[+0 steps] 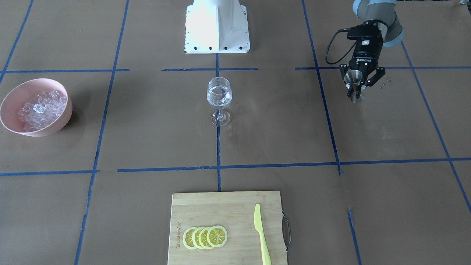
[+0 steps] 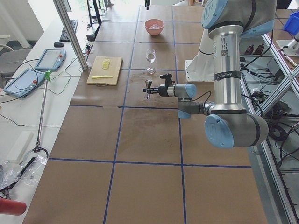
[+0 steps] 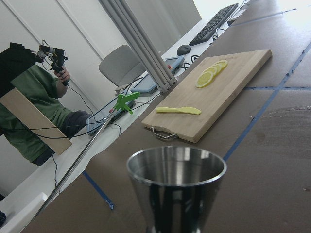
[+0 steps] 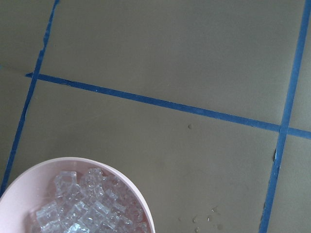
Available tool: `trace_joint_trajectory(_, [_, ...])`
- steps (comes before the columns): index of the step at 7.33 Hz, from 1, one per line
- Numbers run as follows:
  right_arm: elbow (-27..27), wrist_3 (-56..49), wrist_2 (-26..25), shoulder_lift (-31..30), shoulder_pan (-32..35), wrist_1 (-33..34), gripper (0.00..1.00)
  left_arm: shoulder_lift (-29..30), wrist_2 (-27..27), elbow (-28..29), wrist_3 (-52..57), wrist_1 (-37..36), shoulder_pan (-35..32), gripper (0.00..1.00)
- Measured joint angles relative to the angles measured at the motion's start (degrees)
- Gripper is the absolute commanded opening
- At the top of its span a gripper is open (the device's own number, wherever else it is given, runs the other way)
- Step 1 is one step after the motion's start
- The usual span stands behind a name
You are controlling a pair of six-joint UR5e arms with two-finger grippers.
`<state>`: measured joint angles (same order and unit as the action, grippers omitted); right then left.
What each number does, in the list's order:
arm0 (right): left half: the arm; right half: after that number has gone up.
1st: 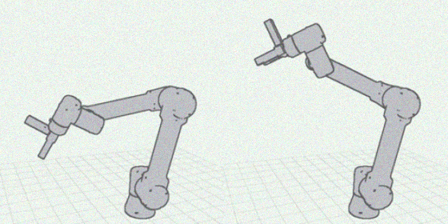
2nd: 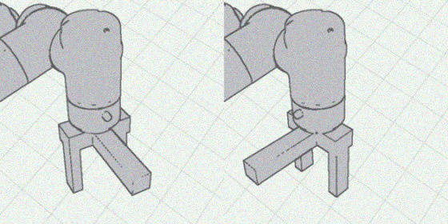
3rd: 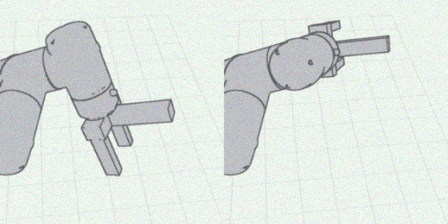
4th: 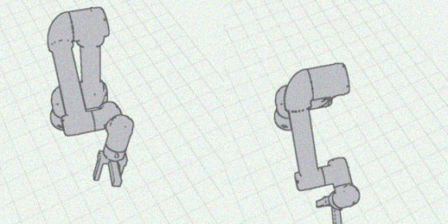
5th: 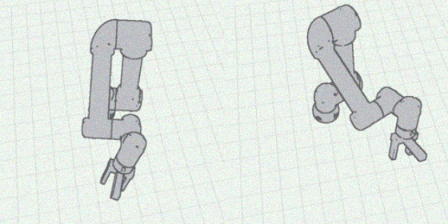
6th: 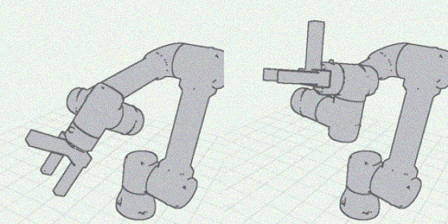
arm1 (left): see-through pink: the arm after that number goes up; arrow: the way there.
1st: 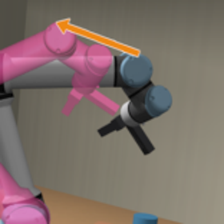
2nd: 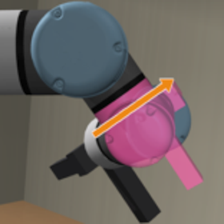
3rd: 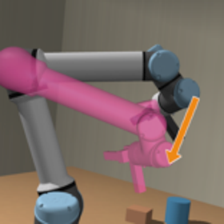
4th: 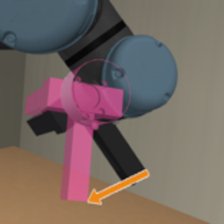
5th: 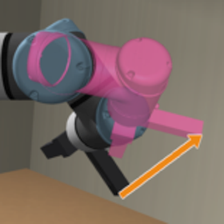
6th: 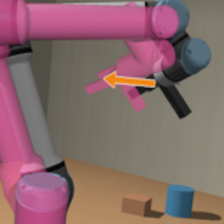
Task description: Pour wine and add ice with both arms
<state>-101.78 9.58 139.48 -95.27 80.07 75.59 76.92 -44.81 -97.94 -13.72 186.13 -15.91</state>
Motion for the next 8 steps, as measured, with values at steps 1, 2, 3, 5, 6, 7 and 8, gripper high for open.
trace_joint_trajectory(1, [-0.1,0.0,0.0,0.0,0.0,0.0,1.00,-0.6,0.7,2.1,-6.9,2.1,0.0,0.00])
trace_joint_trajectory(2, [-0.2,0.0,0.0,0.1,0.0,0.0,1.00,-0.8,2.1,4.1,-13.6,2.9,0.1,0.00])
trace_joint_trajectory(3, [-0.3,0.0,0.0,0.1,0.0,0.0,1.00,-0.8,3.7,6.0,-19.3,3.1,0.3,0.00])
trace_joint_trajectory(5, [-0.3,0.0,0.0,0.1,0.0,0.0,1.00,-0.8,5.2,8.8,-28.2,3.2,0.7,0.00])
trace_joint_trajectory(6, [-0.3,0.0,0.0,0.1,0.0,0.0,1.00,-0.6,5.3,9.6,-30.1,3.1,0.9,0.00])
trace_joint_trajectory(7, [-0.3,0.0,0.0,0.1,0.0,0.0,1.00,-0.4,5.1,9.9,-31.0,3.1,1.0,0.00])
trace_joint_trajectory(8, [-0.3,0.0,0.0,0.1,0.0,0.0,1.00,-0.2,5.0,10.1,-31.7,2.9,1.1,0.00])
